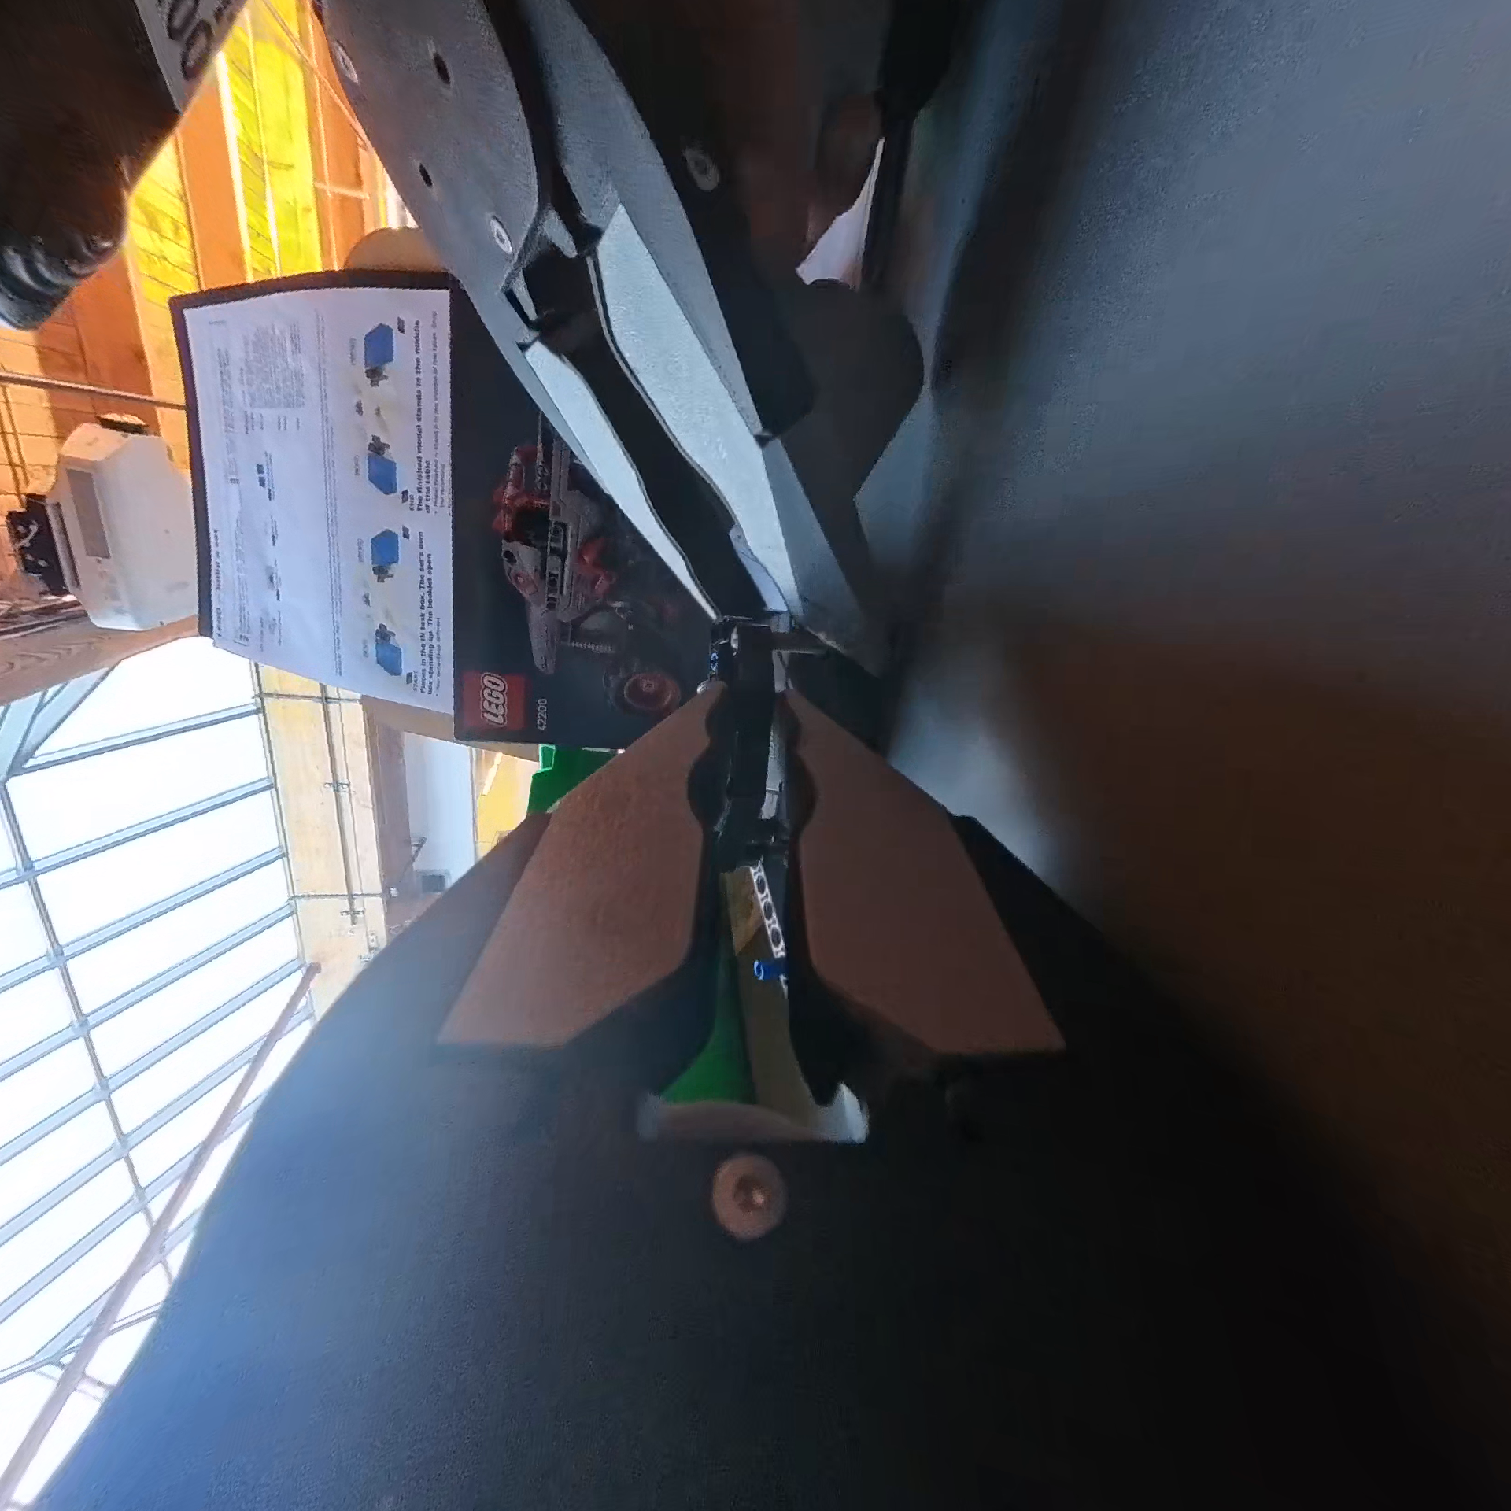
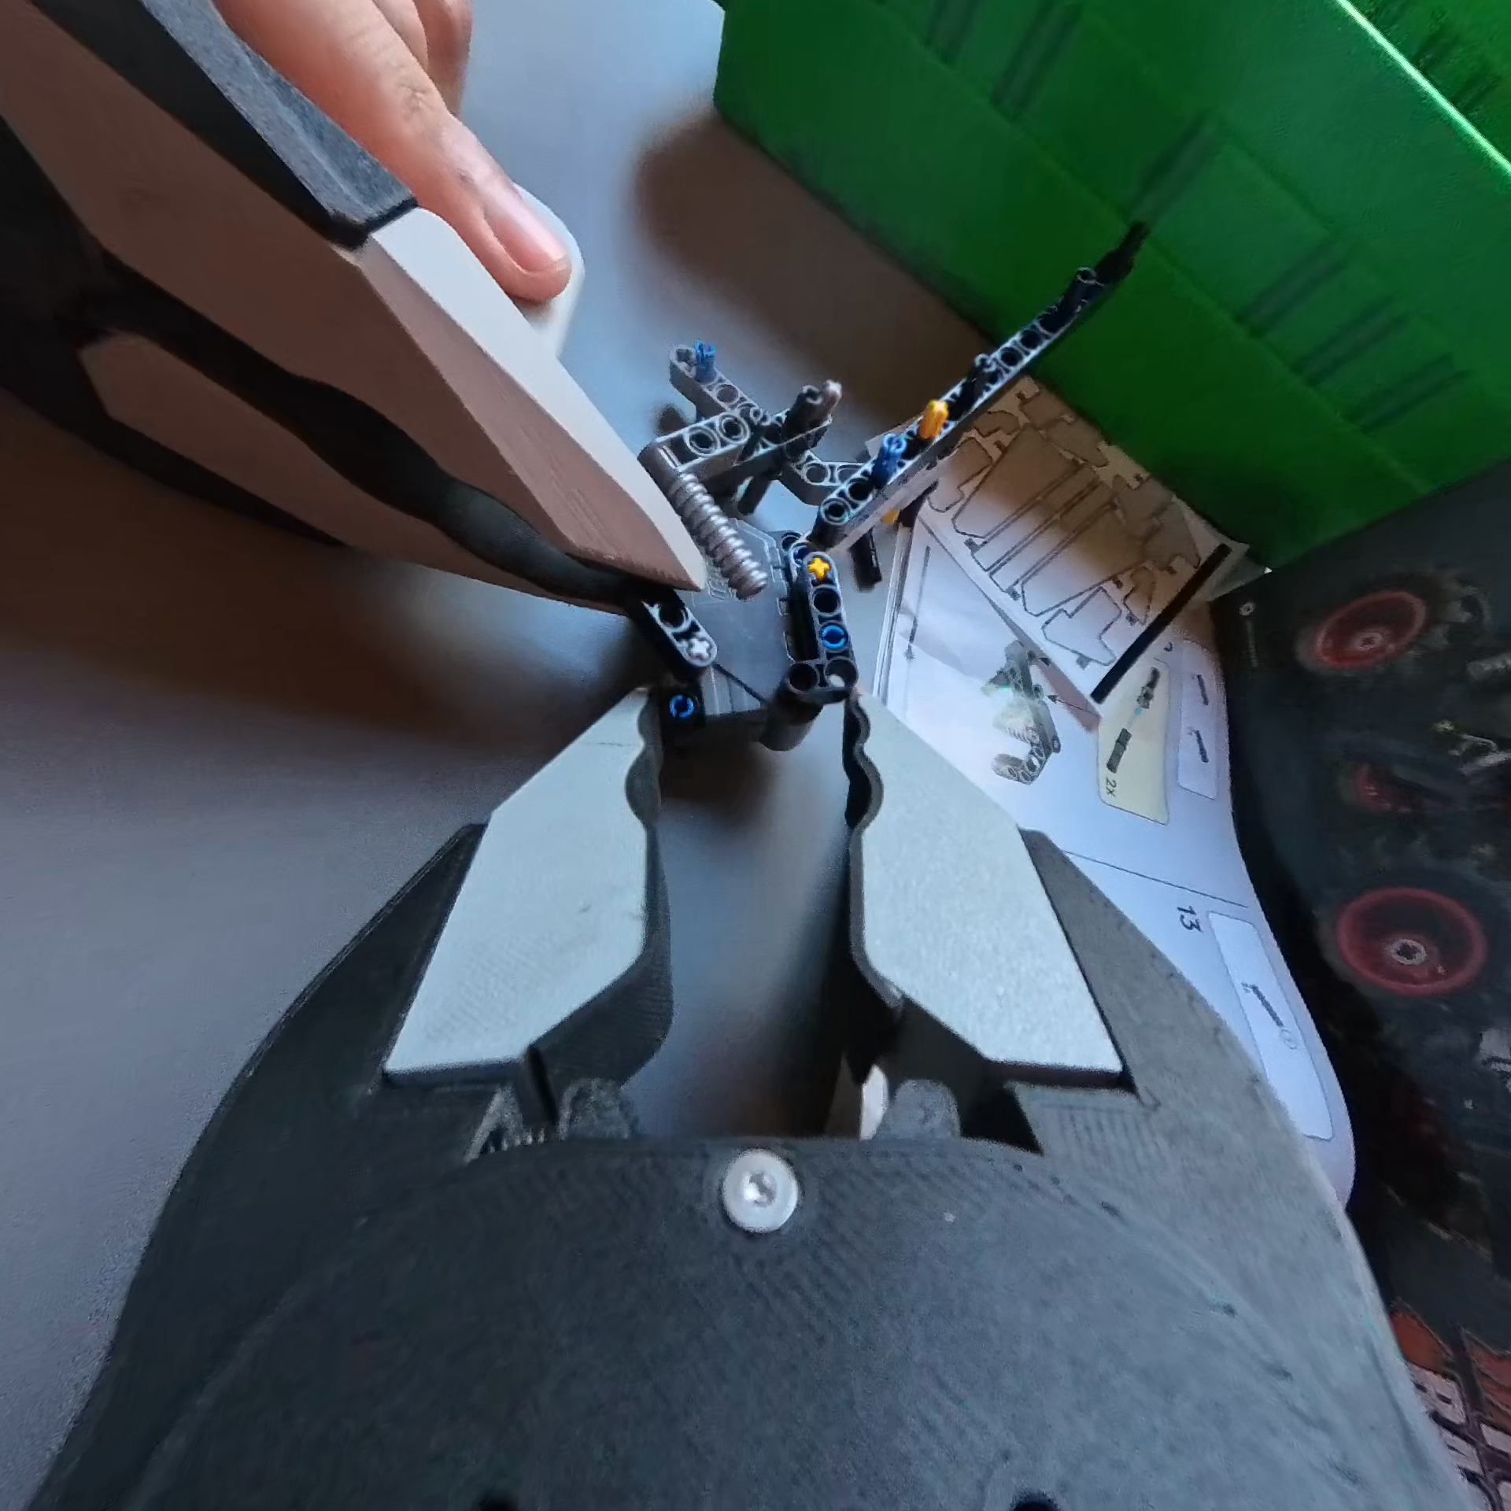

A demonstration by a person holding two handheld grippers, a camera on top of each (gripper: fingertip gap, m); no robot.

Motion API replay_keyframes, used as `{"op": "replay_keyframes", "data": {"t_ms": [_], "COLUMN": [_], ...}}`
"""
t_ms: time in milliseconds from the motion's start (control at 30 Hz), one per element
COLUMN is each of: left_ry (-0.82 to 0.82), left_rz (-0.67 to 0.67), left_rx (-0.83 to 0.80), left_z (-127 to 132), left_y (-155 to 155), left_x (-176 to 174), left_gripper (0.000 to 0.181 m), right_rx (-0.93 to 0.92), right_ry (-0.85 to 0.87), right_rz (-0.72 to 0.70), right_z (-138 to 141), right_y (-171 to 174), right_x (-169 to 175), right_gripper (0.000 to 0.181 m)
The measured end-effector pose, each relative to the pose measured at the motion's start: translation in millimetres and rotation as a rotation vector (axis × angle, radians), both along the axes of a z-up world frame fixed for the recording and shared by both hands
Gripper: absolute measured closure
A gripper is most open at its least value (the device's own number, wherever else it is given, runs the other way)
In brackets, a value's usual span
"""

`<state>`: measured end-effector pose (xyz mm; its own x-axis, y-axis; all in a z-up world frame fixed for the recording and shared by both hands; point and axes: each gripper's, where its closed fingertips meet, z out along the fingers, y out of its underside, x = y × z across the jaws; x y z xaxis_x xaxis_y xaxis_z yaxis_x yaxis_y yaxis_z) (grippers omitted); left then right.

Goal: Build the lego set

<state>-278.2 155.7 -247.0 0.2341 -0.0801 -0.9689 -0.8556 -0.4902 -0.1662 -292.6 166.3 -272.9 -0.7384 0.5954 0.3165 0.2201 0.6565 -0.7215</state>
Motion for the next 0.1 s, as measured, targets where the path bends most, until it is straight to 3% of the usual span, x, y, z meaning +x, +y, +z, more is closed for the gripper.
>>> {"op": "replay_keyframes", "data": {"t_ms": [100], "left_ry": [0.01], "left_rz": [0.003], "left_rx": [0.007], "left_z": [1.2], "left_y": [-1.2], "left_x": [-1.6], "left_gripper": [0.176], "right_rx": [0.002], "right_ry": [0.003], "right_rz": [-0.001], "right_z": [-0.2], "right_y": [-0.4], "right_x": [-0.3], "right_gripper": [0.141]}}
